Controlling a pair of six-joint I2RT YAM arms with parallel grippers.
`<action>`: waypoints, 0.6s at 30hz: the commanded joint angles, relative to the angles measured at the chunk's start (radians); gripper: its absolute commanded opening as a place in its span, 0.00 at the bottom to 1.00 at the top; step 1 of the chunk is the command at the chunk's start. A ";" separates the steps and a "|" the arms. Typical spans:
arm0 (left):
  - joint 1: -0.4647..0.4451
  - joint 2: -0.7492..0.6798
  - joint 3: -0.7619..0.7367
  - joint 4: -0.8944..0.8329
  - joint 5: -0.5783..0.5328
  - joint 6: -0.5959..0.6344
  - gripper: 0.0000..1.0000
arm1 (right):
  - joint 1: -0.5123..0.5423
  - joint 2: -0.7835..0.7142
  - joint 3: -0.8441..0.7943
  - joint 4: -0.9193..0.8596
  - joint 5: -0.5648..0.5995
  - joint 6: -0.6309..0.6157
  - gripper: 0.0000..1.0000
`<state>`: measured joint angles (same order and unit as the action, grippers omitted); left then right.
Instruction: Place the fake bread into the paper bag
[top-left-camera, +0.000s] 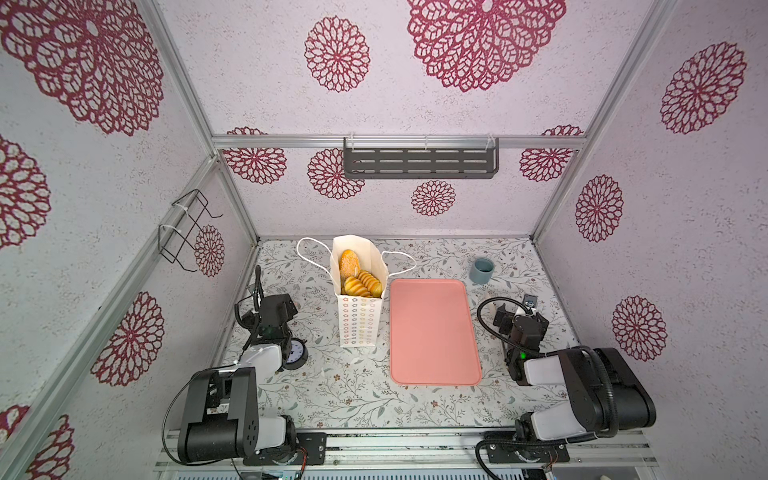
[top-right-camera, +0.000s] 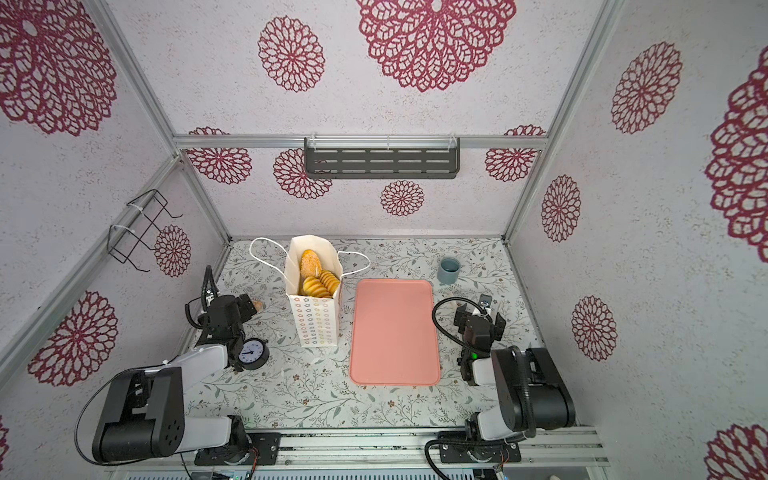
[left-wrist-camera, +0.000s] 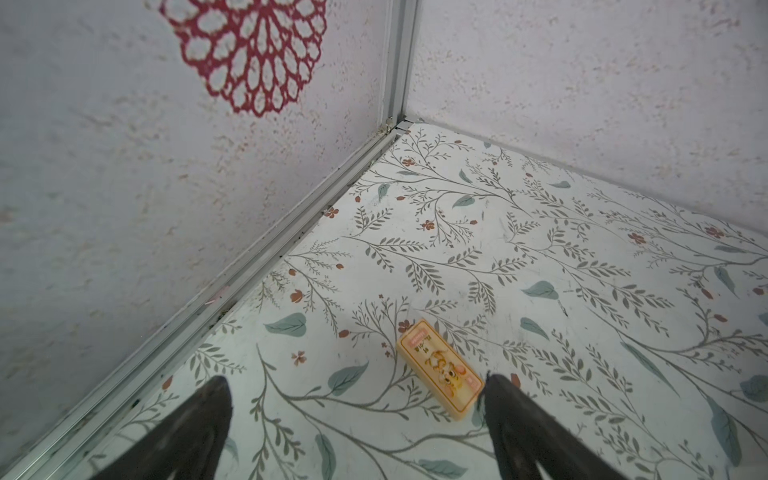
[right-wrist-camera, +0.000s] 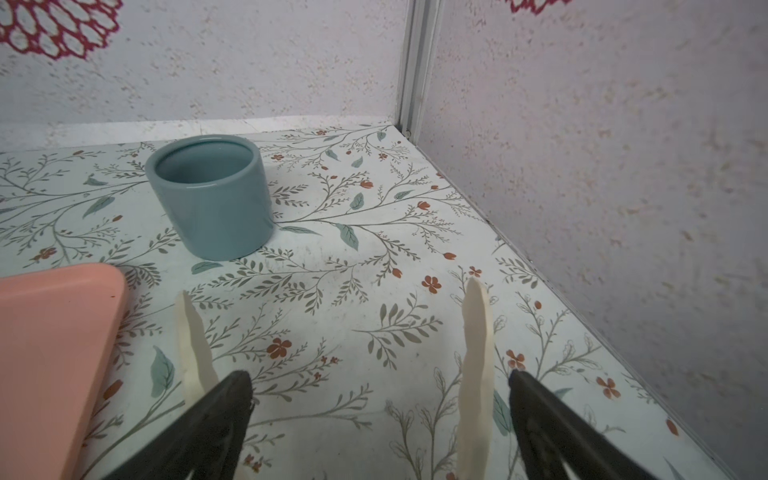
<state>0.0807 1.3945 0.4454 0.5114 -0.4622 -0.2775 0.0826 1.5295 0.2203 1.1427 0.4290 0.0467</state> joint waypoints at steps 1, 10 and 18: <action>0.010 0.042 -0.014 0.229 0.070 0.095 0.97 | 0.006 0.004 -0.011 0.138 -0.038 -0.030 0.99; 0.010 0.169 -0.049 0.437 0.051 0.107 0.97 | -0.003 0.018 0.017 0.111 -0.047 -0.030 0.99; 0.017 0.169 -0.015 0.359 0.059 0.097 0.97 | -0.034 0.016 0.037 0.063 -0.089 -0.007 0.99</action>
<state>0.0868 1.5562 0.4171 0.8742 -0.4088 -0.2085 0.0650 1.5520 0.2314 1.1851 0.3668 0.0212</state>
